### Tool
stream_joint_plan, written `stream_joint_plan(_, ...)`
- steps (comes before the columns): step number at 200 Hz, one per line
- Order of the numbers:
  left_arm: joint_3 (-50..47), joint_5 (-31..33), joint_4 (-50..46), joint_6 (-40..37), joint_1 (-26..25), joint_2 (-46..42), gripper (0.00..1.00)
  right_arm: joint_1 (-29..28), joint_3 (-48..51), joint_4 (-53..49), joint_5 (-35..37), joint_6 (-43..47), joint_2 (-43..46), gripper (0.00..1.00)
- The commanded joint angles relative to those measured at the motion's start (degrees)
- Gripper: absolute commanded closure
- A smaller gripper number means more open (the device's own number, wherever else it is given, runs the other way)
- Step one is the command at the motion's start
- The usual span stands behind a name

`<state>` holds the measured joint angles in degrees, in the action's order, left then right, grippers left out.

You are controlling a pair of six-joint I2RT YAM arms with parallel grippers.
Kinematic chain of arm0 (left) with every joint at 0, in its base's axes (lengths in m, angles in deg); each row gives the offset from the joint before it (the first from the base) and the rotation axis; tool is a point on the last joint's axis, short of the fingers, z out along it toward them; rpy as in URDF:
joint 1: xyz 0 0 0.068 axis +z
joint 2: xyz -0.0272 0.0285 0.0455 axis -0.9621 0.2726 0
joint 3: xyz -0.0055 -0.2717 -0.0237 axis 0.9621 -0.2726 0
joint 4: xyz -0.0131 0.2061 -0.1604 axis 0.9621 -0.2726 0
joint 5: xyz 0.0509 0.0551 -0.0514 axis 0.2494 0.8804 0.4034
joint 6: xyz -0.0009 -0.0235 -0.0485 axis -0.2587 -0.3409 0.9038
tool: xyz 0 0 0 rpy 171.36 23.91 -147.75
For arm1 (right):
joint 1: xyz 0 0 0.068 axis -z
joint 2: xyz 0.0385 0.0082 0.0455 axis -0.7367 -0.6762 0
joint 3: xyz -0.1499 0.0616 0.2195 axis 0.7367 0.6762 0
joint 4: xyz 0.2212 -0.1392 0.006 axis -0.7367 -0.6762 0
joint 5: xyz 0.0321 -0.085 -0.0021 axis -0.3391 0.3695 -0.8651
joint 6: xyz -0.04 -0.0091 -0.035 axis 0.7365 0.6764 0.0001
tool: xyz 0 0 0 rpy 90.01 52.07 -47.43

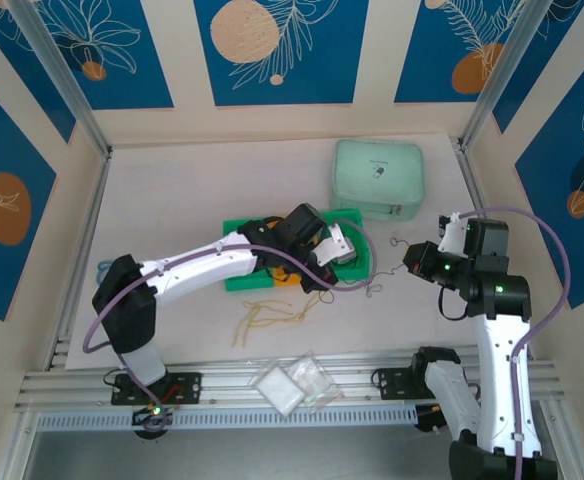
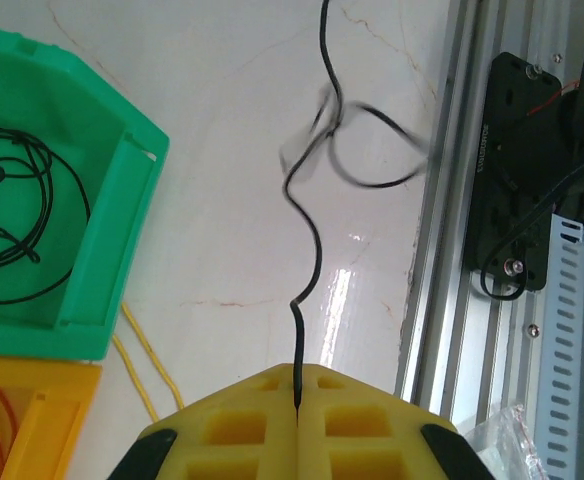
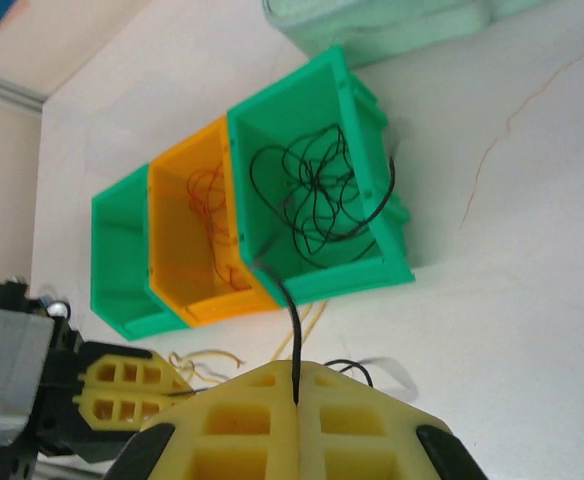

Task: Untangle the cables

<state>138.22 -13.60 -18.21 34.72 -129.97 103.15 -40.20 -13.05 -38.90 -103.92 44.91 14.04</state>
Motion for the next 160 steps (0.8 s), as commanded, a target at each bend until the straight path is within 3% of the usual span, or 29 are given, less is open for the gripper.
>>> stream_joint_plan(1, -1.5, 0.9, -1.3, -0.1, 0.2, -2.5, 1.00, 1.6, -2.7, 0.4, -1.7, 1.8, 0.4, 1.00)
stream_joint_plan(57, -3.4, 7.3, -5.8, -0.4, 1.8, -7.0, 1.00, 5.0, -4.6, 1.3, 1.2, 2.3, 1.7, 1.00)
stream_joint_plan(97, -6.3, 11.9, -8.4, 1.9, 6.1, -15.3, 1.00, 5.7, -4.1, 5.0, 2.9, 0.1, 2.2, 1.00)
stream_joint_plan(140, -10.2, 10.1, -8.4, 7.5, 13.9, -23.6, 1.00, 5.9, -1.2, 9.4, 5.4, -2.3, 4.4, 1.00)
stream_joint_plan(160, -9.8, 7.5, -7.5, 8.2, 14.4, -23.8, 1.00, 5.8, -0.5, 10.3, 2.8, -2.8, 3.9, 1.00)
